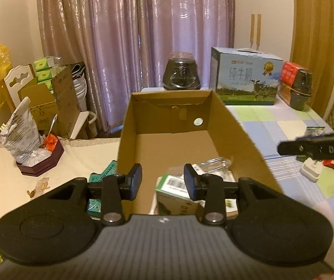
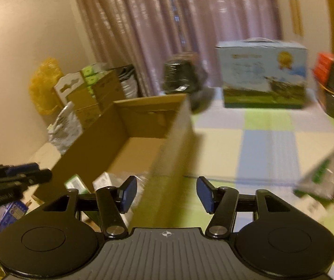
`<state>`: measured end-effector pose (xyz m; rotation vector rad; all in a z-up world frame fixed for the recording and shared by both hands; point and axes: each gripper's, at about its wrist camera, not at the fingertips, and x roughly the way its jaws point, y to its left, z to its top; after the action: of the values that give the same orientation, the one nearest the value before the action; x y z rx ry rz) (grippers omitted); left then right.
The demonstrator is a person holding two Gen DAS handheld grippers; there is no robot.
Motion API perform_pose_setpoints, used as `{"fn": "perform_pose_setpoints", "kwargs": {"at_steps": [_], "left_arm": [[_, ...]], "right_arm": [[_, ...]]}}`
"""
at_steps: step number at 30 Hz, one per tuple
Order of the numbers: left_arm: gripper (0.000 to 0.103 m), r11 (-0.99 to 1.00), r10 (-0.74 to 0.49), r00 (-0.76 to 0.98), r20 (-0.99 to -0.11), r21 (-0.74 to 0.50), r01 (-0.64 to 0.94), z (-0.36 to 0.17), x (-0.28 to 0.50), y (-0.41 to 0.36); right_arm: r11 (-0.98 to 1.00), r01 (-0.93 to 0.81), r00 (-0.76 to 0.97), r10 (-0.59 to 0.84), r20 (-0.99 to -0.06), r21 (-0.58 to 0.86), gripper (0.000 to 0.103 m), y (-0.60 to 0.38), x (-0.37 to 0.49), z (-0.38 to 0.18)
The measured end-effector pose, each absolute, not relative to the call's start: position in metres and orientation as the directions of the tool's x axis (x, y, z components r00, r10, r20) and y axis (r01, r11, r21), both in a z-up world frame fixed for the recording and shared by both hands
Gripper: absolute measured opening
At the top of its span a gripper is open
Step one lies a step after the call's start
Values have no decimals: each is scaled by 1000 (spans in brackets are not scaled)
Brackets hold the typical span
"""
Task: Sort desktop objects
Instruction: 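Open the left tool to drop the spoon while right releases the ointment box, then move both open tools back over the items on the table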
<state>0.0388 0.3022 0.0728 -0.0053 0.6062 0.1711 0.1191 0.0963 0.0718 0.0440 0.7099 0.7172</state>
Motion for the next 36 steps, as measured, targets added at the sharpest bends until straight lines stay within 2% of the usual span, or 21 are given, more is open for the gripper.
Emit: {"fn": "perform_pose_setpoints", "kwargs": {"at_steps": [6,10,13,16,18,22,24,30,36], "left_arm": [[39,993,114,824,-555,30,-117,86,31,274],[41,998,66,834,-548,25,-62,93,27,245],[47,1000,21,838,-545,15,-15,97,26,220],[53,999,-28,833,-552,16,43,97,29,192],[62,997,-59,828,-557,14,81,97,30,172],[69,990,-114,818,-563,1,138,92,28,133],[76,986,-141,808,-572,-12,163,88,27,116],[90,978,-185,781,-596,-33,206,77,23,81],[95,971,-205,753,-625,-32,238,68,24,60]], "right_arm": [[832,-489,581,534,-615,261,76,22,104,64],[879,-402,616,466,-635,256,83,-35,96,62],[904,-347,639,423,-642,250,89,-71,91,62],[919,-308,652,392,-649,245,92,-100,84,66],[925,-293,654,378,-656,241,93,-115,81,68],[930,-277,669,368,-646,243,95,-139,74,75],[934,-265,679,357,-642,239,97,-150,71,78],[947,-218,695,321,-643,237,101,-175,67,81],[960,-162,670,276,-690,227,101,-186,69,73]]}}
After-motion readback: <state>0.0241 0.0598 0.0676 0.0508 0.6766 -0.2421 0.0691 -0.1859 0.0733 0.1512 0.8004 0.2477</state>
